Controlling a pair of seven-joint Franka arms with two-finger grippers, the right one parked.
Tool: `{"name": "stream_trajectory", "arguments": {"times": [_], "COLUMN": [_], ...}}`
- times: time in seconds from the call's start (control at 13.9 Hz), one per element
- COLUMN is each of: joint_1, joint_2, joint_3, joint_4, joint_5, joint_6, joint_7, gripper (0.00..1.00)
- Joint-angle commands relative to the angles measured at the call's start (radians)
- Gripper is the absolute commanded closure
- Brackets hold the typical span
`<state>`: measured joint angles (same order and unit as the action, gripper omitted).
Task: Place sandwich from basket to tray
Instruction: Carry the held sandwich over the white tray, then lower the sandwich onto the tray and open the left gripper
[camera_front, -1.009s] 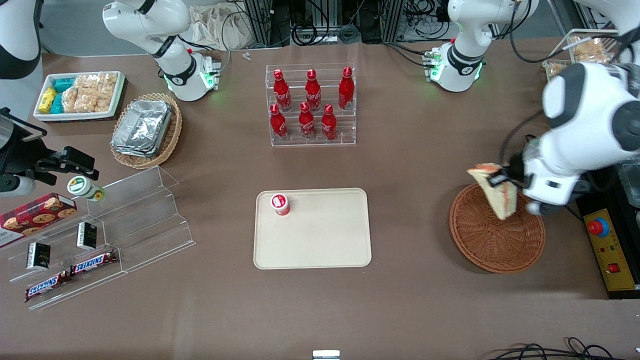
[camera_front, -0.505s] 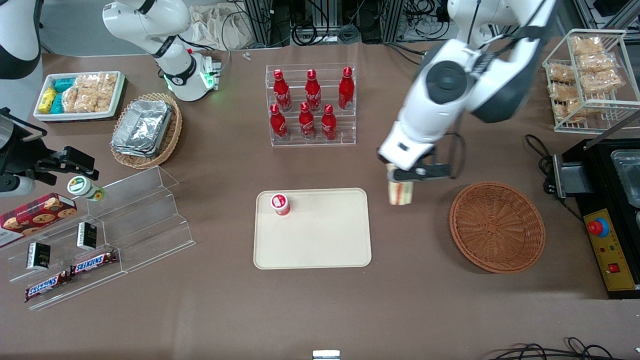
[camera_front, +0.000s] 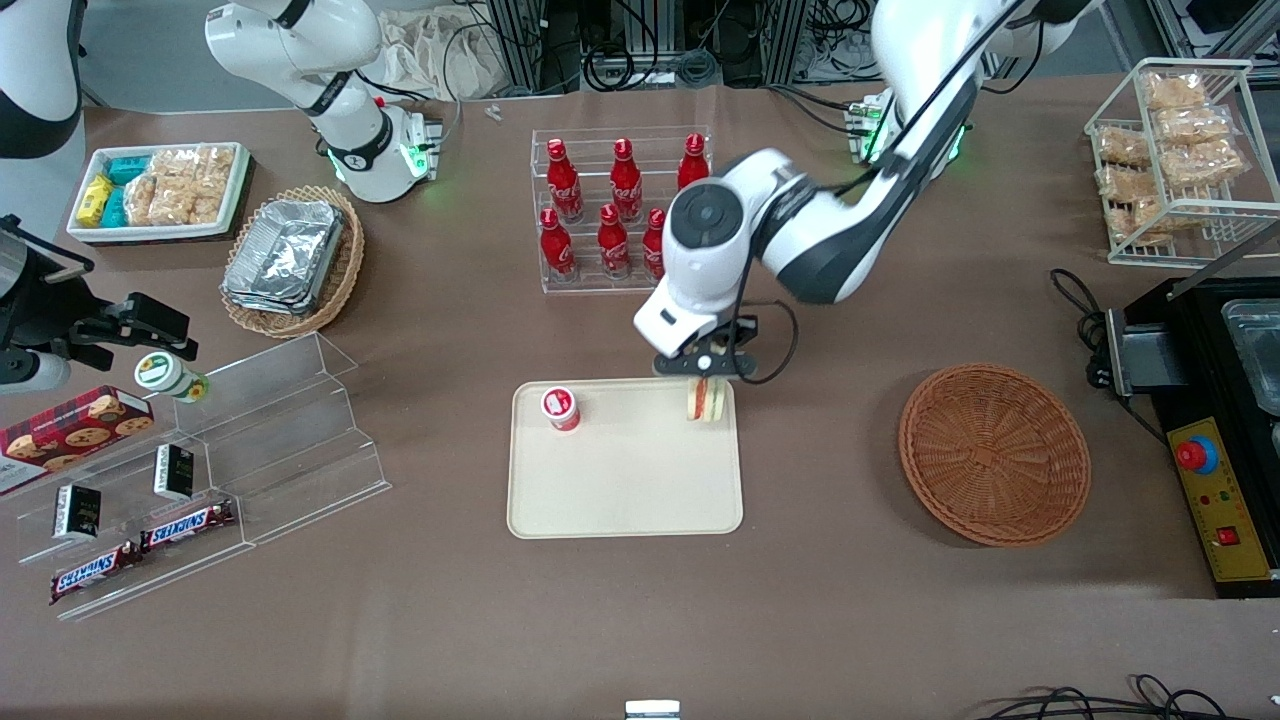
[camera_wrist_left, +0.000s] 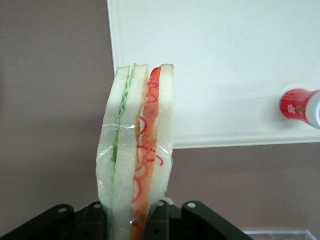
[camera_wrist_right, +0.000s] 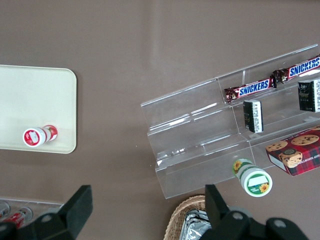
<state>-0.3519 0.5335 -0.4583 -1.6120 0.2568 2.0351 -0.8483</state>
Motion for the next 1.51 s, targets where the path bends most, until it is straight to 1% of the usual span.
{"name": "stream_trajectory", "arguments": {"times": [0.0,0.07,0.22,0.29,0.36,0.43,0.5,0.58,0.65,0.79,0.94,1.01,1.08,1.15,1.23,1.3,1.44], "joint_1": [-0.009,-0.004,-0.002,-0.004,-0.002,-0.004,-0.006,-0.009,-0.009,-0.006,-0.004,0.002,0.008,0.036,0.065,0.086,0.152], "joint_2": [0.155,0.177,0.204,0.223,0.236,0.244,0.25,0.256,0.26,0.237,0.157,0.101,0.048,-0.013,-0.061,-0.107,-0.185], "joint_3": [0.012,0.012,0.02,0.038,0.052,0.055,0.056,0.062,0.063,0.059,0.055,0.053,0.053,0.055,0.053,0.053,0.053], "joint_4": [0.136,0.141,0.135,0.135,0.136,0.135,0.135,0.133,0.133,0.132,0.127,0.127,0.13,0.126,0.127,0.129,0.126], "joint_5": [0.051,0.08,0.091,0.094,0.096,0.096,0.099,0.122,0.165,0.165,0.147,0.119,0.066,0.021,0.004,-0.02,-0.098], "joint_6": [0.019,0.03,0.081,0.095,0.109,0.128,0.137,0.139,0.139,0.125,0.056,0.006,-0.024,-0.039,-0.076,-0.125,-0.215], "joint_7": [-0.02,-0.028,-0.035,-0.044,-0.04,-0.035,-0.034,-0.034,-0.047,-0.051,-0.049,-0.044,-0.032,-0.028,-0.017,0.015,0.14], "gripper": [1.0,1.0,1.0,0.98,0.79,0.57,0.38,0.02,0.0,0.0,0.0,0.0,0.0,0.0,0.0,0.0,0.0]}}
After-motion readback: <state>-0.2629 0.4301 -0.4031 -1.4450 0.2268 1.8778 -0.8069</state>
